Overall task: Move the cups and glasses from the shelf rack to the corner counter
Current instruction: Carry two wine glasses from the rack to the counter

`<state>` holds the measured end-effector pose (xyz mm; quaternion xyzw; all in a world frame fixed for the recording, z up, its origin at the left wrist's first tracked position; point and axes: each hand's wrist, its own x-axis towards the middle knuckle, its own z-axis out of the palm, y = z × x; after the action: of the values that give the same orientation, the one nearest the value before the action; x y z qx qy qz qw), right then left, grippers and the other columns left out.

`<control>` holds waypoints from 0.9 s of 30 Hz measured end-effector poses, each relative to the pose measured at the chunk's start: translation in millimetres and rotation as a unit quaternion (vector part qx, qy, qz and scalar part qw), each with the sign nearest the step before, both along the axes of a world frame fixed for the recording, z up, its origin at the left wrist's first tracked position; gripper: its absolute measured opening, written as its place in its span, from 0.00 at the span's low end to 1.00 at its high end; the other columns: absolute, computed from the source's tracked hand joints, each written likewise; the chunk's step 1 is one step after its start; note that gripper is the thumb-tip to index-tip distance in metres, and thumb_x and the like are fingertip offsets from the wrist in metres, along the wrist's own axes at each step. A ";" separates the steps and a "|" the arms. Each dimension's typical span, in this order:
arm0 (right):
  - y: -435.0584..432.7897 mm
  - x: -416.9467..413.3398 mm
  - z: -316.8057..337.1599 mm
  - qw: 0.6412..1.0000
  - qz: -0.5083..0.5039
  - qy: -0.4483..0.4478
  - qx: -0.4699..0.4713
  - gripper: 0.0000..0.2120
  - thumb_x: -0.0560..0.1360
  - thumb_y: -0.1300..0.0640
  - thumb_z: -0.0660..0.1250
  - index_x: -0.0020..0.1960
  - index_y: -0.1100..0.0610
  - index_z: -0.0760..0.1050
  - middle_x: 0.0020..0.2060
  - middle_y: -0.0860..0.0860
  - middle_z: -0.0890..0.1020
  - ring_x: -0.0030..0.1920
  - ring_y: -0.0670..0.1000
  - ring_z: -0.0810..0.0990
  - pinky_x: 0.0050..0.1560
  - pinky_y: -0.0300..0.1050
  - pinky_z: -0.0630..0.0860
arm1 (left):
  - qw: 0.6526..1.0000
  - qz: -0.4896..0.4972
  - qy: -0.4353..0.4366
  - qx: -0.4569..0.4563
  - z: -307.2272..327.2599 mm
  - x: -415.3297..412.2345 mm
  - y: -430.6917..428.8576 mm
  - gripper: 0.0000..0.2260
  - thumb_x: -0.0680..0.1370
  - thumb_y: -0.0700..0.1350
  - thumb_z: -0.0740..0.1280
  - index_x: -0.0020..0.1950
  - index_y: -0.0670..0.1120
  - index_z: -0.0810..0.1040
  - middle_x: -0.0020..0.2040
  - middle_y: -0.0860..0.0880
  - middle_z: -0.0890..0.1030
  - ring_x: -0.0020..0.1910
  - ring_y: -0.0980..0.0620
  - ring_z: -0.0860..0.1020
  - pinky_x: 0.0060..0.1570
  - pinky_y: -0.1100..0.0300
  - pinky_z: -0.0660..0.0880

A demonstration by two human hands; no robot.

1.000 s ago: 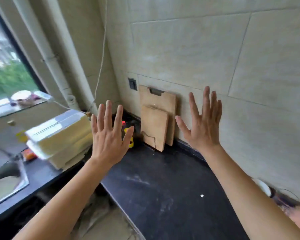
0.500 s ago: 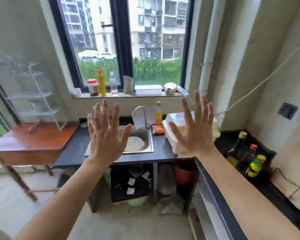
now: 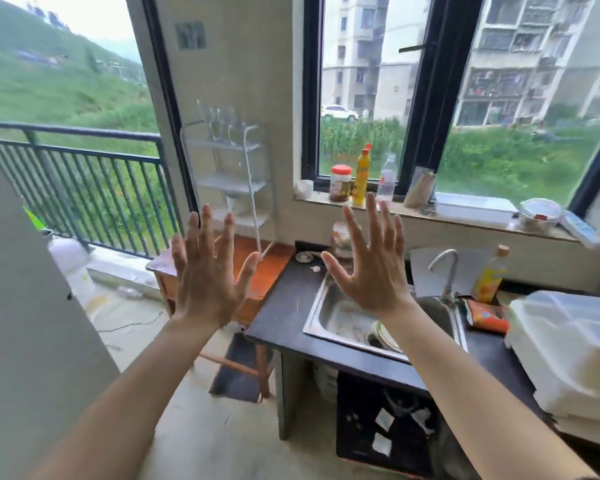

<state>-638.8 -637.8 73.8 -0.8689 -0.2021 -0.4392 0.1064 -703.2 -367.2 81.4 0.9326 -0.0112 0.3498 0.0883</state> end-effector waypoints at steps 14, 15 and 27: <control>131.1 298.5 2.4 0.990 0.104 0.088 0.033 0.40 0.78 0.34 0.58 0.83 0.52 0.51 0.83 0.60 0.49 0.81 0.64 0.50 0.78 0.66 0.53 | 0.994 0.073 0.077 0.008 17.2 268.1 113.8 0.35 0.79 0.66 0.44 0.82 0.50 0.50 0.82 0.43 0.46 0.81 0.45 0.45 0.77 0.41 0.46; 138.2 317.0 11.0 0.990 0.109 0.088 0.030 0.40 0.79 0.34 0.58 0.83 0.52 0.51 0.83 0.60 0.49 0.81 0.64 0.51 0.78 0.66 0.54 | 0.994 0.074 0.084 0.016 24.0 286.0 122.3 0.36 0.78 0.67 0.43 0.82 0.50 0.50 0.82 0.43 0.47 0.81 0.45 0.46 0.77 0.42 0.47; 245.8 482.6 70.5 0.988 0.110 0.107 0.024 0.37 0.80 0.34 0.57 0.82 0.52 0.52 0.81 0.60 0.55 0.80 0.61 0.57 0.78 0.58 0.55 | 0.995 0.082 0.041 -0.042 65.8 453.0 228.5 0.35 0.78 0.65 0.47 0.81 0.48 0.55 0.81 0.42 0.54 0.80 0.44 0.52 0.76 0.44 0.50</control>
<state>-156.2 -392.0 144.3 -0.8804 -0.2735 -0.3344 0.1958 -250.2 -138.8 147.2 0.9393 0.0839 0.3178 0.0987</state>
